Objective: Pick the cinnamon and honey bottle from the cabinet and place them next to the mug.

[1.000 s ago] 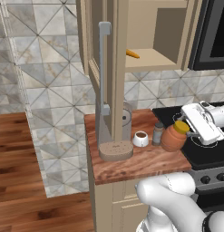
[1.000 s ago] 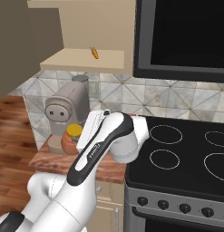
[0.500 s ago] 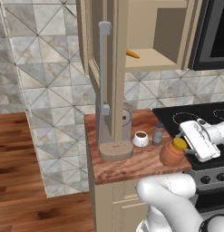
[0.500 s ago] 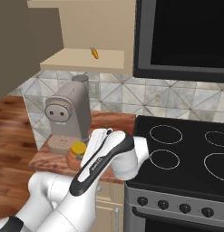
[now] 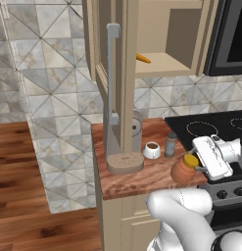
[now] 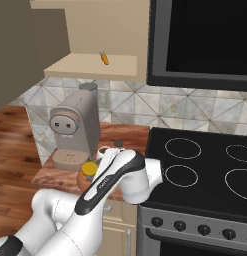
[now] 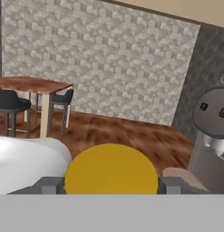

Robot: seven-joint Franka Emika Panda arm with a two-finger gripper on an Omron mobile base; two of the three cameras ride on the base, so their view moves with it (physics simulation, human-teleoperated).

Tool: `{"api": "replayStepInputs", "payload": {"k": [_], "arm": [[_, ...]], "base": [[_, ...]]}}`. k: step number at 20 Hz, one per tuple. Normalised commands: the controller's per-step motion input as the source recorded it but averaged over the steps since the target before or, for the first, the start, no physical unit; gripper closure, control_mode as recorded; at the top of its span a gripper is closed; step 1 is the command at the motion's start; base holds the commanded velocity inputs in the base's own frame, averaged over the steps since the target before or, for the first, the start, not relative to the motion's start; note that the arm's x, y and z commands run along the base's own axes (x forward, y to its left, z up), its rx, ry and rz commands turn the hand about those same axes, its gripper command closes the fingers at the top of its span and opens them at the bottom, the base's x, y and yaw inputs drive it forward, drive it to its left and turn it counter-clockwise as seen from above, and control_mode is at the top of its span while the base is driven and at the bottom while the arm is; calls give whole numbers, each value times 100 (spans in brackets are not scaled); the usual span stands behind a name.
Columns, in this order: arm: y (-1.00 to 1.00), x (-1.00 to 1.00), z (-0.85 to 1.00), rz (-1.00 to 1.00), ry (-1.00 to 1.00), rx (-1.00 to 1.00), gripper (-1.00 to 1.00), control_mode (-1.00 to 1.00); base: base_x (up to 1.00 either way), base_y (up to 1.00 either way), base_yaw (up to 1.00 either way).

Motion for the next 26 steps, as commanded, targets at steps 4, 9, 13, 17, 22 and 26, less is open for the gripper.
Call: {"api": "replayStepInputs", "payload": {"k": [4, 9, 13, 17, 22, 26], "arm": [[0, 27, -10, -10, 2, -2, 100, -100], [0, 22, -17, -11, 2, 0, 100, -100], [-1, 10, -22, -7, 1, 0, 100, -100], [-3, 12, -22, -6, 3, 0, 100, -100], [-5, 18, -19, -6, 4, 0, 100, -100], [-4, 31, -1, -4, 4, 0, 100, -100]], "base": [[0, 0, 0], [0, 0, 0], [0, 0, 0], [0, 0, 0], [0, 0, 0], [0, 0, 0]]}}
